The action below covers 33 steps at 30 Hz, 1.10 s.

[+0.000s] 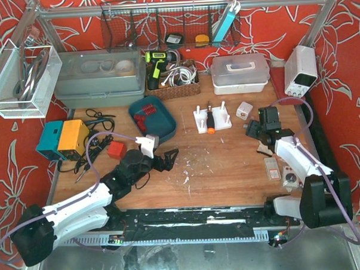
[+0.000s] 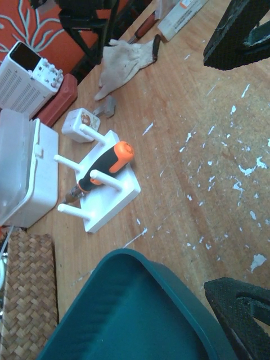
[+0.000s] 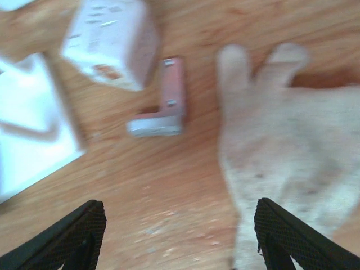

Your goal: Install the large spring

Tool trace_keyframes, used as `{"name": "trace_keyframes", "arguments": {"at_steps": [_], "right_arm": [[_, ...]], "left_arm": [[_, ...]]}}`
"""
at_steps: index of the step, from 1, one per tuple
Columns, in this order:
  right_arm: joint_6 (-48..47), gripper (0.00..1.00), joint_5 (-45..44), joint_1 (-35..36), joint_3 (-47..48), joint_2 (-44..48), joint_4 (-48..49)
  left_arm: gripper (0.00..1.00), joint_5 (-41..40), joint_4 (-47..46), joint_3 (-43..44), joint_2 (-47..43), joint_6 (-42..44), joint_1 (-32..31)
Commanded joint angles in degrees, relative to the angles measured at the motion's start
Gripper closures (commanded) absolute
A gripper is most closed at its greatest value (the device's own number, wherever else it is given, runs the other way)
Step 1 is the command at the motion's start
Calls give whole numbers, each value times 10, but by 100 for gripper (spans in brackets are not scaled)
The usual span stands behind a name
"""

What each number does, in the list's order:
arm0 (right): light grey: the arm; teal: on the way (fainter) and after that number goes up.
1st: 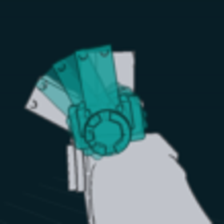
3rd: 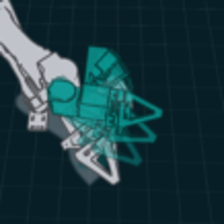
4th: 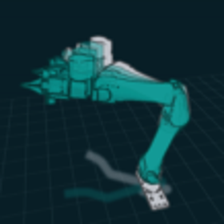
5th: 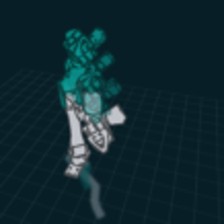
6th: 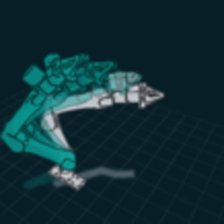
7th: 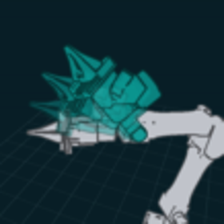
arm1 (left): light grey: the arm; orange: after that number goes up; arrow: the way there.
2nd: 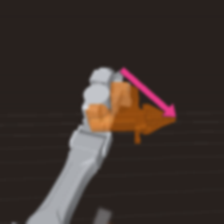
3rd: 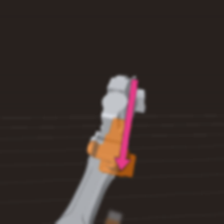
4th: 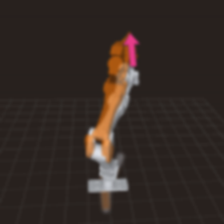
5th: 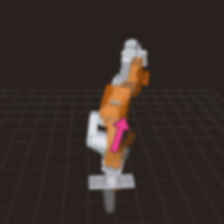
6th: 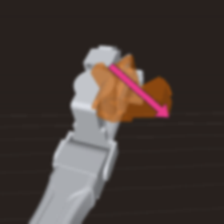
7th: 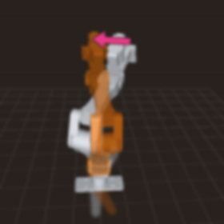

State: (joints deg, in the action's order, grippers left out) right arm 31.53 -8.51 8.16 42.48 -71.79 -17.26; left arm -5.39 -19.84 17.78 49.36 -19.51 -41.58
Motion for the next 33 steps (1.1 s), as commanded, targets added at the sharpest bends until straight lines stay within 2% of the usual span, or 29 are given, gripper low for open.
{"name": "trace_keyframes", "arguments": {"at_steps": [1, 5, 13, 19, 33], "right_arm": [[-26, 26, 111, 39, 6, 20, 31], [-34, 29, 120, 107, 8, 12, 61], [-48, 40, 93, 188, 52, -65, 88], [-65, 47, 77, 211, 105, -141, 92], [-73, 48, 24, 223, 188, -261, 70]], "left_arm": [[0, 36, -36, -8, 1, 9, -3], [0, 87, -83, -27, 2, 17, -3], [0, 83, -78, -18, 32, 20, -3], [0, 78, -73, -17, 31, 21, -3], [0, 77, -77, -28, -2, 22, -3]]}}
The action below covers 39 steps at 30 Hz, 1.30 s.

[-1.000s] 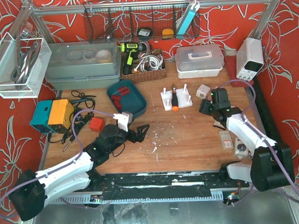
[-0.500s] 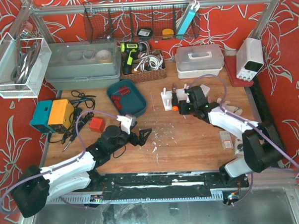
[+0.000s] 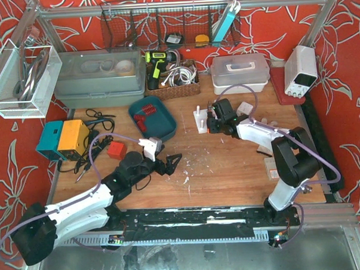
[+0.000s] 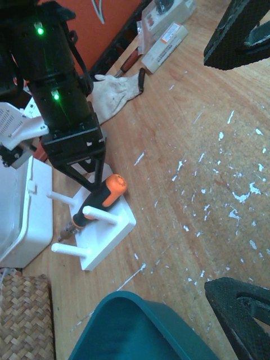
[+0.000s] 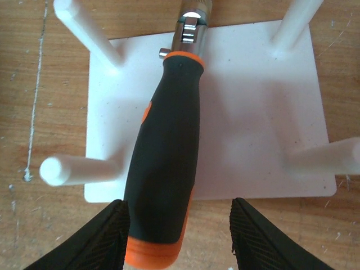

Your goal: Install the large spring

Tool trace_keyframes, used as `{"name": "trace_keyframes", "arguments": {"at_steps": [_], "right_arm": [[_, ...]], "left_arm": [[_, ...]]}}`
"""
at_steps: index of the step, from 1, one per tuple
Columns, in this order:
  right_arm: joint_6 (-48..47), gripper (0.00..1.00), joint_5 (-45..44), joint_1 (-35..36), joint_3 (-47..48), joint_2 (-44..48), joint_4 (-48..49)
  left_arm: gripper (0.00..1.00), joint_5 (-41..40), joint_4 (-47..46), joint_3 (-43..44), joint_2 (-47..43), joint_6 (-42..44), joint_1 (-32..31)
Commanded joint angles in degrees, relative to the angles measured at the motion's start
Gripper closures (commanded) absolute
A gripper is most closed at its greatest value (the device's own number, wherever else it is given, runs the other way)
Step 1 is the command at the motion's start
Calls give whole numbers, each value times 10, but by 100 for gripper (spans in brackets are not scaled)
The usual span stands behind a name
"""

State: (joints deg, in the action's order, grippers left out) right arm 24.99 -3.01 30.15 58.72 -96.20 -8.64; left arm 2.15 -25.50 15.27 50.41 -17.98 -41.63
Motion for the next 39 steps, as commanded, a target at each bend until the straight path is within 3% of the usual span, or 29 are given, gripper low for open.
{"name": "trace_keyframes", "arguments": {"at_steps": [1, 19, 26, 35, 39], "right_arm": [[-7, 48, -28, 3, 28, -23, -16], [-6, 50, -1, 3, 63, -107, -14], [-14, 71, -7, 3, 43, -81, -5], [-8, 100, -17, 3, -31, 32, -8], [-7, 100, -23, 3, -84, 110, -13]], "left_arm": [[0, 2, -22, -4, -14, 7, -3], [0, -3, -17, -4, -20, 4, -3], [0, -7, -16, -4, -21, 6, -3], [0, -15, -14, -4, -18, 3, -3], [0, -21, -10, -3, -18, 2, -3]]}}
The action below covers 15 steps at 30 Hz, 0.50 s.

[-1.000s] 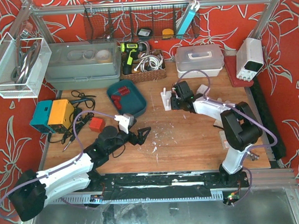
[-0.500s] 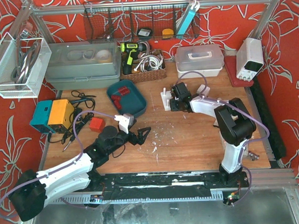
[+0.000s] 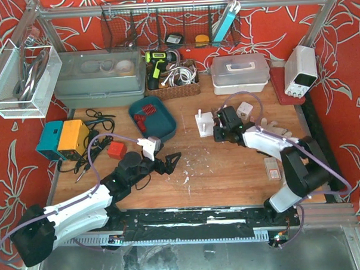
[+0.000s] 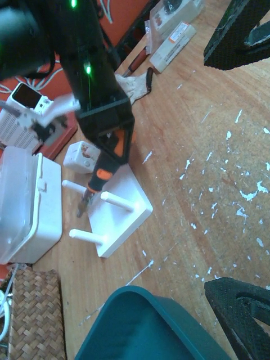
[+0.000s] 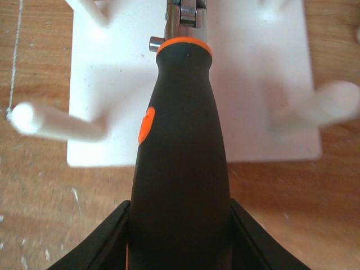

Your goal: Install the large spring

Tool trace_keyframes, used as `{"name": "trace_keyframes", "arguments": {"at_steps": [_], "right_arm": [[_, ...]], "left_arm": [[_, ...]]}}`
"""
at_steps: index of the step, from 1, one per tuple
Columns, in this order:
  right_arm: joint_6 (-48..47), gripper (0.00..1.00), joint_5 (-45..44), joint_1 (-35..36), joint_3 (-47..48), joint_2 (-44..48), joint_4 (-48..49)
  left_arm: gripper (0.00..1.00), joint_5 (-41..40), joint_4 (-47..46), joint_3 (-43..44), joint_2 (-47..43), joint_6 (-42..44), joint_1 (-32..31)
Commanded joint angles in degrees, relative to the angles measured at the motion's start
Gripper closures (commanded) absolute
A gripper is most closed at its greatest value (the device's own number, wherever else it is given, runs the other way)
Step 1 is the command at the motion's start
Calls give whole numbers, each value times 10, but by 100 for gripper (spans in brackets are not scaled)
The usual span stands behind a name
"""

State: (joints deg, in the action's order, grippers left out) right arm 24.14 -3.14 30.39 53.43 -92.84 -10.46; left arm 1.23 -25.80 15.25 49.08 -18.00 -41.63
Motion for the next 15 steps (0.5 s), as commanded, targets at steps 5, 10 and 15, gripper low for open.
{"name": "trace_keyframes", "arguments": {"at_steps": [5, 10, 15], "right_arm": [[59, 100, -80, 1, -96, 192, -36], [124, 100, -185, 1, -153, 275, -93], [153, 100, -230, 0, -181, 280, -112]], "left_arm": [[0, -16, -4, -3, -8, 0, -3], [0, -20, -1, -3, -13, -3, -3], [0, -33, 4, -3, -14, -6, -3]]}}
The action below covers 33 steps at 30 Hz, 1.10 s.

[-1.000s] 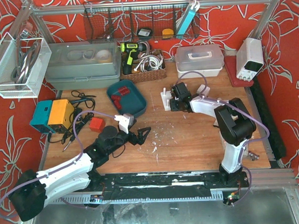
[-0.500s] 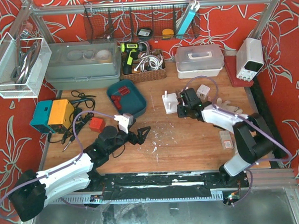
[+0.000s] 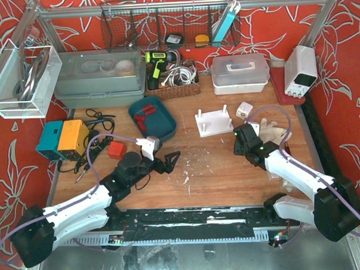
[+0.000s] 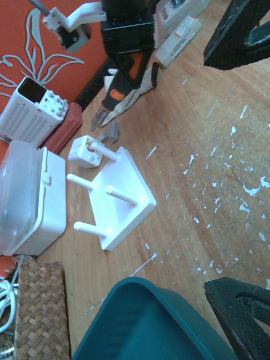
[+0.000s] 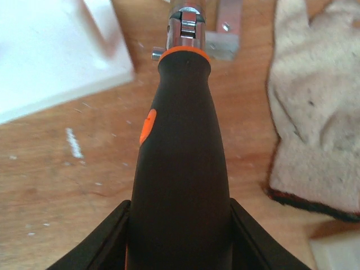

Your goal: Install the large spring

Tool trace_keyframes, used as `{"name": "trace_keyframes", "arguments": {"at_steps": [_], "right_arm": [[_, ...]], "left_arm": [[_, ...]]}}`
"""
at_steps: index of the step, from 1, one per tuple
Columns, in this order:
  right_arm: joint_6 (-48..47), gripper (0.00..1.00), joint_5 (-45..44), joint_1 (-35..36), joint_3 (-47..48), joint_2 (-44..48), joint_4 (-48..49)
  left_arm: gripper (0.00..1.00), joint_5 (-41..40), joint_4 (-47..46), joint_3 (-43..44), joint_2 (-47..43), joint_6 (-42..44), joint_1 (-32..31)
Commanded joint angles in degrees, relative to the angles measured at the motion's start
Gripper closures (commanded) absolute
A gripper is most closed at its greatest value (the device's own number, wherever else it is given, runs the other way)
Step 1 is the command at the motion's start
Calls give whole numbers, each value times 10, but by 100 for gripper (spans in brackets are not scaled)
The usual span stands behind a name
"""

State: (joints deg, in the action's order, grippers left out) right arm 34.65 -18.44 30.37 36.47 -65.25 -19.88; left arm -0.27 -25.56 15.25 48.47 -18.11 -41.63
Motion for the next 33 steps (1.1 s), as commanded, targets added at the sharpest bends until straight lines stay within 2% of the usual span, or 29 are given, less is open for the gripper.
{"name": "trace_keyframes", "arguments": {"at_steps": [1, 3, 11, 17, 22, 24, 27, 30, 33], "right_arm": [[53, 100, -69, 1, -17, -1, -12], [64, 100, -54, 1, -28, -12, 4], [100, 61, -64, 1, -25, -70, -2], [99, 35, -88, 0, -6, -61, -35], [80, 20, -100, 0, 19, -14, -71], [47, 15, -80, -1, 37, 7, -69], [-29, 2, 9, 0, 88, 13, -65], [-46, 1, 68, 1, 137, 3, -95], [-54, 1, 138, 1, 116, 16, -55]], "left_arm": [[0, -20, 3, -3, -7, -5, -3], [0, -27, 7, -3, -7, -6, -3], [0, -52, 20, -3, -17, -10, -3], [0, -71, 29, -4, -32, -14, -3], [0, -101, 43, -5, -49, -20, -3], [0, -127, 54, -4, -55, -22, -3], [3, -170, 61, -2, -60, -34, -2], [12, -216, 76, 11, -59, -63, -1], [15, -246, 89, 35, -39, -65, 5]]}}
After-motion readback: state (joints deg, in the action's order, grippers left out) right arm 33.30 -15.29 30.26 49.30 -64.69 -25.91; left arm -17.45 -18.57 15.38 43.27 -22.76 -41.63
